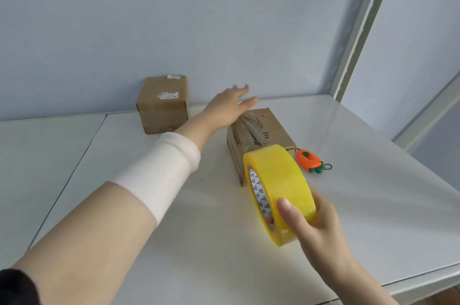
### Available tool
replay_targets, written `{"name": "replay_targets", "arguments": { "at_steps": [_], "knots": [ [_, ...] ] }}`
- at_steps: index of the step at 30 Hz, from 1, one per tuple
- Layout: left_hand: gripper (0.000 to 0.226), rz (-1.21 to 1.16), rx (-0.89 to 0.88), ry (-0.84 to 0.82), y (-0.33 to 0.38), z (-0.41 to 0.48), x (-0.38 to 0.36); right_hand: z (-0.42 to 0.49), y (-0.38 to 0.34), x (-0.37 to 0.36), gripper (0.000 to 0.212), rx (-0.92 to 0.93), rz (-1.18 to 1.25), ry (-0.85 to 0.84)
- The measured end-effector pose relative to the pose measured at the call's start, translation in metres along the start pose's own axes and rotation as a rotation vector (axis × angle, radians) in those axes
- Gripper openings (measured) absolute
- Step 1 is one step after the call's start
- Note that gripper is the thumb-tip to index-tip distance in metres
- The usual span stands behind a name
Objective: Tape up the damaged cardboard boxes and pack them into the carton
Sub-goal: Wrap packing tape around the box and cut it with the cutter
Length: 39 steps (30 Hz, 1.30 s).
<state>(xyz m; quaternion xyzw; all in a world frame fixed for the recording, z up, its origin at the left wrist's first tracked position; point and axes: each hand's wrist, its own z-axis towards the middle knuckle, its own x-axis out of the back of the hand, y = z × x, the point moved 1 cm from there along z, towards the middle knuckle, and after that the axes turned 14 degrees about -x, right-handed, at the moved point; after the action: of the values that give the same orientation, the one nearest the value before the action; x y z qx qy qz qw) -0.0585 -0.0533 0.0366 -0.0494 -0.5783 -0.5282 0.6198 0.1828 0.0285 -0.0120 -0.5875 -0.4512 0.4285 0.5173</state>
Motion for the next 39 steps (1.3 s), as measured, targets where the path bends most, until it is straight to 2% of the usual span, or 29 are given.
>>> {"name": "replay_targets", "arguments": {
  "at_steps": [1, 3, 4, 6, 10, 13, 16, 18, 21, 23, 26, 29, 33, 35, 39],
  "knots": [
    [0.056, -0.004, -0.107, -0.038, 0.003, -0.002, 0.0, 0.0, 0.001, 0.001, 0.039, -0.004, 0.005, -0.009],
    [0.054, 0.098, -0.281, -0.232, 0.005, -0.008, -0.011, 0.0, 0.001, 0.003, 0.037, -0.004, -0.002, -0.017],
    [0.052, 0.18, -0.307, -0.34, 0.003, -0.012, -0.018, 0.0, 0.0, 0.004, 0.038, -0.004, -0.004, -0.02],
    [0.05, 0.242, -0.28, -0.431, -0.001, -0.013, -0.019, 0.001, -0.002, 0.004, 0.04, -0.005, -0.003, -0.027],
    [0.052, 0.097, -0.317, -0.341, 0.005, -0.014, -0.015, 0.003, -0.006, 0.007, 0.045, -0.001, 0.019, -0.054],
    [0.052, 0.238, -0.366, -0.409, 0.005, -0.02, -0.024, 0.003, -0.006, 0.007, 0.054, -0.004, 0.028, -0.07],
    [0.051, 0.148, -0.366, -0.413, 0.011, -0.018, -0.015, 0.003, -0.004, 0.008, 0.039, -0.012, 0.033, -0.064],
    [0.051, 0.169, -0.433, -0.384, 0.014, -0.02, -0.018, 0.003, -0.004, 0.009, 0.048, -0.006, 0.048, -0.074],
    [0.052, 0.357, -0.496, -0.458, 0.011, -0.025, -0.032, 0.004, -0.005, 0.009, 0.058, -0.009, 0.058, -0.081],
    [0.052, 0.3, -0.488, -0.473, 0.013, -0.024, -0.026, 0.005, -0.003, 0.01, 0.05, -0.018, 0.063, -0.072],
    [0.062, 0.132, -0.575, -0.284, 0.01, -0.036, -0.013, 0.005, -0.003, 0.014, 0.05, -0.008, 0.089, -0.072],
    [0.069, 0.198, -0.726, -0.167, -0.01, -0.06, -0.013, 0.005, -0.004, 0.017, 0.067, 0.014, 0.065, -0.063],
    [0.066, 0.24, -0.799, -0.062, -0.02, -0.057, -0.014, 0.016, -0.014, 0.017, 0.064, 0.038, 0.078, -0.042],
    [0.06, 0.127, -0.777, 0.02, -0.016, -0.052, -0.012, 0.026, -0.031, 0.019, 0.066, 0.057, 0.066, -0.005],
    [0.047, -0.148, -0.565, 0.194, -0.011, -0.045, -0.002, 0.047, -0.086, 0.018, 0.039, 0.066, -0.008, -0.096]
  ]
}}
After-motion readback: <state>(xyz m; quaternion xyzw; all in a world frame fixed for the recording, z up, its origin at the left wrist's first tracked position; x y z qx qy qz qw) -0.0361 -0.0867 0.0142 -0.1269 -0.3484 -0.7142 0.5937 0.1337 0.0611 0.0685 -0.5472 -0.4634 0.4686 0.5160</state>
